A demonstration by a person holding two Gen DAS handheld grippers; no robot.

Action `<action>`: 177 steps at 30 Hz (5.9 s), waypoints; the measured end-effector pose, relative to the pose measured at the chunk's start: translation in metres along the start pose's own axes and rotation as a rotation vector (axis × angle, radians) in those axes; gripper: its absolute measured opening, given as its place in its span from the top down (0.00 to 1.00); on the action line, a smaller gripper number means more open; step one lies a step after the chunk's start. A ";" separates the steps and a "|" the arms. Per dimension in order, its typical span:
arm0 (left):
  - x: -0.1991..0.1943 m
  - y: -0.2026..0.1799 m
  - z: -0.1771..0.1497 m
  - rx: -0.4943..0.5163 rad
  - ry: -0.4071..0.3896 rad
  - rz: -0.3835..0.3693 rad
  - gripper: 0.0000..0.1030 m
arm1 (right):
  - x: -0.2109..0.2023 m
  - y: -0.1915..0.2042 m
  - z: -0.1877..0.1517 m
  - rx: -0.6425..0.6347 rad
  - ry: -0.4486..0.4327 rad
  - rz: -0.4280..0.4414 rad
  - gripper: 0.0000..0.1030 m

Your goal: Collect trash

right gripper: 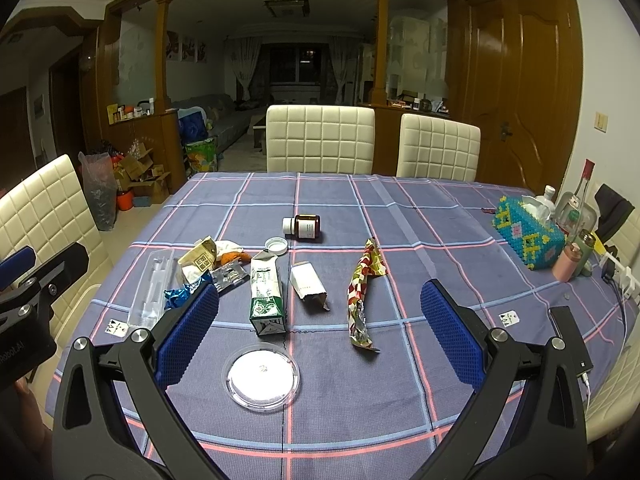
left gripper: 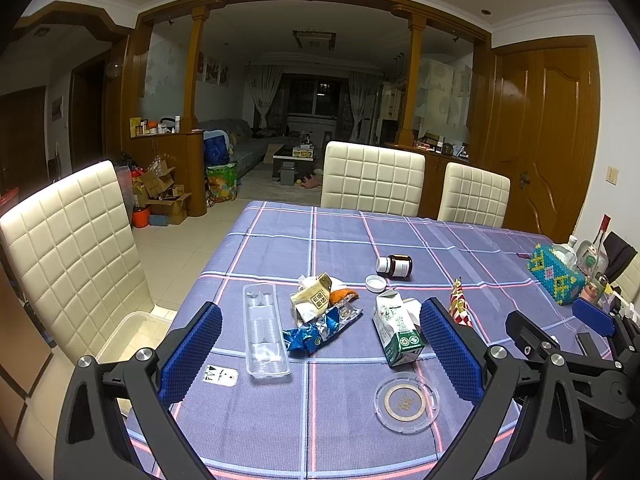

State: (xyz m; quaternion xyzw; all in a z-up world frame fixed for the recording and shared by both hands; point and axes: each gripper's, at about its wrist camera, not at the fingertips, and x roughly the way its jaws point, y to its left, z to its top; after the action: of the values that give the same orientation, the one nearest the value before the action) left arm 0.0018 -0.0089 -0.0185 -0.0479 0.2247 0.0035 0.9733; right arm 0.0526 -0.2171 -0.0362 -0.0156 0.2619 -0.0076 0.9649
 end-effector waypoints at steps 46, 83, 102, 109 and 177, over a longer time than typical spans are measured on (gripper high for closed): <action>0.185 0.049 -0.073 -0.059 0.489 0.146 0.07 | 0.209 0.061 -0.049 -0.083 0.452 0.188 0.46; 0.138 0.228 -0.061 -0.338 0.334 0.356 0.53 | 0.169 0.282 -0.024 -0.461 0.287 0.457 0.59; 0.170 0.306 -0.085 -0.485 0.466 0.390 0.48 | 0.193 0.371 -0.012 -0.502 0.290 0.594 0.60; 0.164 0.311 -0.086 -0.526 0.444 0.389 0.26 | 0.195 0.381 -0.014 -0.507 0.302 0.608 0.60; 0.175 0.107 -0.058 -0.187 0.475 0.195 0.24 | 0.190 0.093 -0.010 -0.144 0.321 0.250 0.46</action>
State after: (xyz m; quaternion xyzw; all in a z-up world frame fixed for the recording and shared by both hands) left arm 0.1308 0.0892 -0.1569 -0.1150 0.4488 0.1068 0.8797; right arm 0.2122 -0.1287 -0.1438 -0.0506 0.4117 0.1287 0.9007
